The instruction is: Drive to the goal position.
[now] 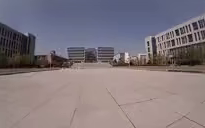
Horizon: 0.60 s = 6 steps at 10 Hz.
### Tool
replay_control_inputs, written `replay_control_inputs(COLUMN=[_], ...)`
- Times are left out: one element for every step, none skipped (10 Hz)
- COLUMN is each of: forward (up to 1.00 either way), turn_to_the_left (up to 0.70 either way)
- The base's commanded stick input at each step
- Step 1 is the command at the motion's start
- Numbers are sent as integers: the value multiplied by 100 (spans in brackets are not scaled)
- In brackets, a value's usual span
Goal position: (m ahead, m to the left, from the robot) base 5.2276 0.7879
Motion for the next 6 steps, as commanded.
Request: replay_control_inputs(forward=[70, 70, 70, 70, 70, 70], turn_to_the_left=[0, 0, 0, 0, 0, 0])
